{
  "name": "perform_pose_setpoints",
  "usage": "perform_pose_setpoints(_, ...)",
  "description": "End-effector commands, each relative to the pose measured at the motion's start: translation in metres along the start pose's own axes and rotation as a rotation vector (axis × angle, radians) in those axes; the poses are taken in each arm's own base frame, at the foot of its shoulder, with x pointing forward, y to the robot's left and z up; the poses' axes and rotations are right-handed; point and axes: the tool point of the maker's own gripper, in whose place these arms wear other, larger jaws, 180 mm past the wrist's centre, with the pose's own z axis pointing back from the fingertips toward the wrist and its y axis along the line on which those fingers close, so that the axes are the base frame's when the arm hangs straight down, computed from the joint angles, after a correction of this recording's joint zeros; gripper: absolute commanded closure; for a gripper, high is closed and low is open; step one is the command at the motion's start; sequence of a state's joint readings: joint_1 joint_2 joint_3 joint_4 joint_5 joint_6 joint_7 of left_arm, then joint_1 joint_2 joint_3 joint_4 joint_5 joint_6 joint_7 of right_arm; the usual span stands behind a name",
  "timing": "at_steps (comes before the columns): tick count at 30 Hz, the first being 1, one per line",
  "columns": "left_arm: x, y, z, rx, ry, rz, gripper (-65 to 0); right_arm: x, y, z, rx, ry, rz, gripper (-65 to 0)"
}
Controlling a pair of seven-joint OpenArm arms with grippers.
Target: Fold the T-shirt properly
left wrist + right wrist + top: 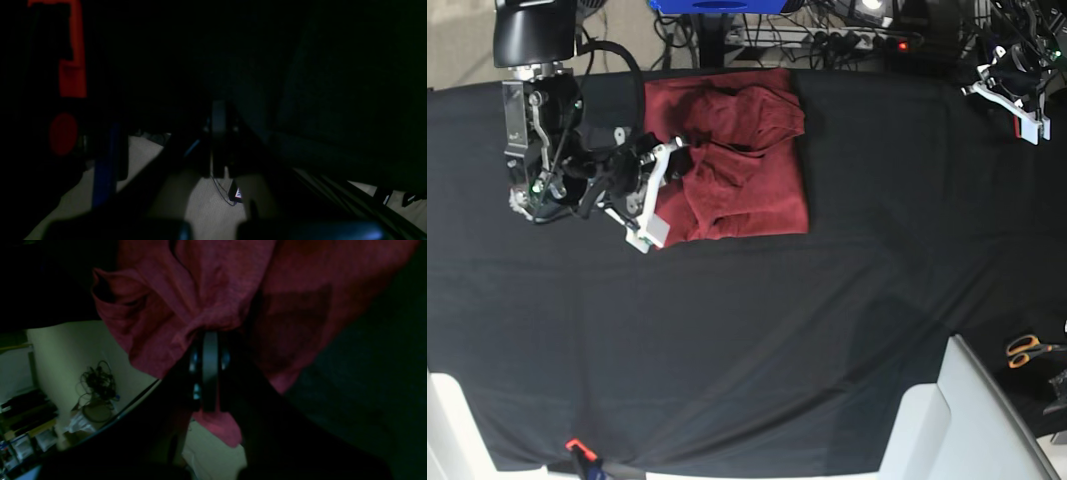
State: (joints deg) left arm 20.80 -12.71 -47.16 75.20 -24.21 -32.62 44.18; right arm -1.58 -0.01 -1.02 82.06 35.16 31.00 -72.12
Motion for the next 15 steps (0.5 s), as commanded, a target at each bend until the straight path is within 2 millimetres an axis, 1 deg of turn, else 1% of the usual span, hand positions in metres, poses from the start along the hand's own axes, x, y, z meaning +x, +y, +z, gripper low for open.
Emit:
perform_pose_setpoints(1,0.013,0.004,0.005,0.003,-0.038,-0.014,0.0,0.011,0.000,0.002,0.009,-0.025,0.009,-0.8)
perform_pose_setpoints(4,0.013,0.004,0.005,0.003,-0.038,-0.014,0.0,0.008,0.003,-0.007,0.034,-0.007,-0.017,-0.8)
perform_pose_setpoints(7,0.013,0.004,0.005,0.003,-0.038,-0.014,0.0,0.016,0.006,-0.010,0.046,-0.012,-0.017,-0.8)
perform_pose_setpoints(12,0.013,0.004,0.005,0.003,-0.038,-0.014,0.0,0.045,0.019,-0.009,0.068,-0.054,0.013,-0.8)
perform_pose_setpoints(15,0.013,0.004,0.005,0.004,-0.037,-0.015,0.0,0.057,0.023,-0.011,0.082,-0.061,0.016,-0.8)
